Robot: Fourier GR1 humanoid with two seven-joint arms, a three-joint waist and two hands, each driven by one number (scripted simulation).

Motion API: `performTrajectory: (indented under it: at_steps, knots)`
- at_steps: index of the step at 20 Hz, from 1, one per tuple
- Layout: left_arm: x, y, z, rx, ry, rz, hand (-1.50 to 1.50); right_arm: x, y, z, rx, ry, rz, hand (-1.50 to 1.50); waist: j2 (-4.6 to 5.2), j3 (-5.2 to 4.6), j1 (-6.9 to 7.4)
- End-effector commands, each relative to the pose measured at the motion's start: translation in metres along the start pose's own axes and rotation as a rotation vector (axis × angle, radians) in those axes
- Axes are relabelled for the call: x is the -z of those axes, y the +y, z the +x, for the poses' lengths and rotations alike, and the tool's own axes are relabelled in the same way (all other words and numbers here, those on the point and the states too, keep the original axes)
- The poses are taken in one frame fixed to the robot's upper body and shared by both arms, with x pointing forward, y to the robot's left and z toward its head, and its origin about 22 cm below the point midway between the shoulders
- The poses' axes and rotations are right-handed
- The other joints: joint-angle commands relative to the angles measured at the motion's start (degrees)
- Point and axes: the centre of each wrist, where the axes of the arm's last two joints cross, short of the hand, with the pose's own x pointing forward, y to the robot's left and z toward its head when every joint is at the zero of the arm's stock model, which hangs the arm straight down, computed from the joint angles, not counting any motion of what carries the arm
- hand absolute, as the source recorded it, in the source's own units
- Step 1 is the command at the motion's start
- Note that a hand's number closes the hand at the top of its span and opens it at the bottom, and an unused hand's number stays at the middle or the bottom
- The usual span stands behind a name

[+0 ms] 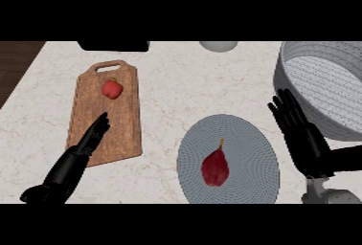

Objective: Pick the pear from the placemat and place it in the basket

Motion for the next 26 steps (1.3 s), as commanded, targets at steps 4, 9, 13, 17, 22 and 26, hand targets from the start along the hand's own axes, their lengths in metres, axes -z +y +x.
performTrajectory:
  at_steps: [4,9,13,17,22,26]
  knots:
    - [0.017,0.034,-0.003,0.063,0.139,0.206,0.0,-0.007,-0.001,-0.05,0.334,-0.257,-0.017,1.5,1.95,0.64,-1.94]
    - [0.021,0.04,-0.013,0.054,0.261,0.255,0.0,0.014,0.051,-0.019,0.536,-0.764,0.129,1.5,1.68,0.8,-2.73]
    - [0.053,0.047,0.002,0.063,0.285,0.298,0.0,-0.015,0.069,-0.04,0.262,-0.792,-0.118,-1.5,1.28,0.17,-3.42]
    - [0.05,0.046,-0.002,0.068,0.301,0.287,0.0,-0.041,0.043,-0.056,-0.07,-0.55,-0.219,-1.5,1.1,0.0,-3.33]
    - [0.054,0.048,-0.005,0.068,0.314,0.298,0.0,-0.071,-0.041,-0.023,-0.508,-0.325,-0.171,-1.5,1.01,-0.23,-4.48]
    - [0.054,0.054,-0.013,0.061,0.318,0.294,0.0,-0.089,-0.054,0.0,-0.67,-0.139,0.09,-1.5,1.19,-0.24,-3.59]
